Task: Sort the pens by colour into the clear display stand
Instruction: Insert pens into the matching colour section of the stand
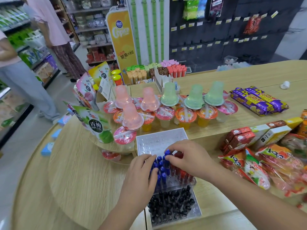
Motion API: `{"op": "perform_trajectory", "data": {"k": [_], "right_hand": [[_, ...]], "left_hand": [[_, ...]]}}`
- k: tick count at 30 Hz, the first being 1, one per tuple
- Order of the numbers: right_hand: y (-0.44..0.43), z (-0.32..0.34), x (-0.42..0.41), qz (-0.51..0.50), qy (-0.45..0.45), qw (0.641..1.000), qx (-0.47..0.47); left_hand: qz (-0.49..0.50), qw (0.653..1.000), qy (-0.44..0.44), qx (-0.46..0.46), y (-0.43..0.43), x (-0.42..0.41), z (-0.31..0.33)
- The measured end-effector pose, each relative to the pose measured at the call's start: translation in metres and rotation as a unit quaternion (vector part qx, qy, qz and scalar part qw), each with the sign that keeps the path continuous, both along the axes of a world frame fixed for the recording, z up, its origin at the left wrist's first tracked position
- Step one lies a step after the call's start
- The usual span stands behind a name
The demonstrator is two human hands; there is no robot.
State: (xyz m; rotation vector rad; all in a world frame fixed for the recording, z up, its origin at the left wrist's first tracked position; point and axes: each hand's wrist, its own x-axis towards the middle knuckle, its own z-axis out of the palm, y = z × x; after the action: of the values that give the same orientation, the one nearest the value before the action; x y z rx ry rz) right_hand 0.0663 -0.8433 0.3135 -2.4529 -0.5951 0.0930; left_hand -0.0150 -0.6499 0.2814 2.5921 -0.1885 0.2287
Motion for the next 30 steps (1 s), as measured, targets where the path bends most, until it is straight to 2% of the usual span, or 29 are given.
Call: {"op": "perform_trajectory", "data": {"k": [30], "right_hand": [[-0.0033, 0.0014, 0.0013, 0.008, -0.006, 0.999, -0.032]], "left_hand": [[-0.014, 1.0, -0.009, -0.015, 0.0027, -0.0023, -0.0031]]}}
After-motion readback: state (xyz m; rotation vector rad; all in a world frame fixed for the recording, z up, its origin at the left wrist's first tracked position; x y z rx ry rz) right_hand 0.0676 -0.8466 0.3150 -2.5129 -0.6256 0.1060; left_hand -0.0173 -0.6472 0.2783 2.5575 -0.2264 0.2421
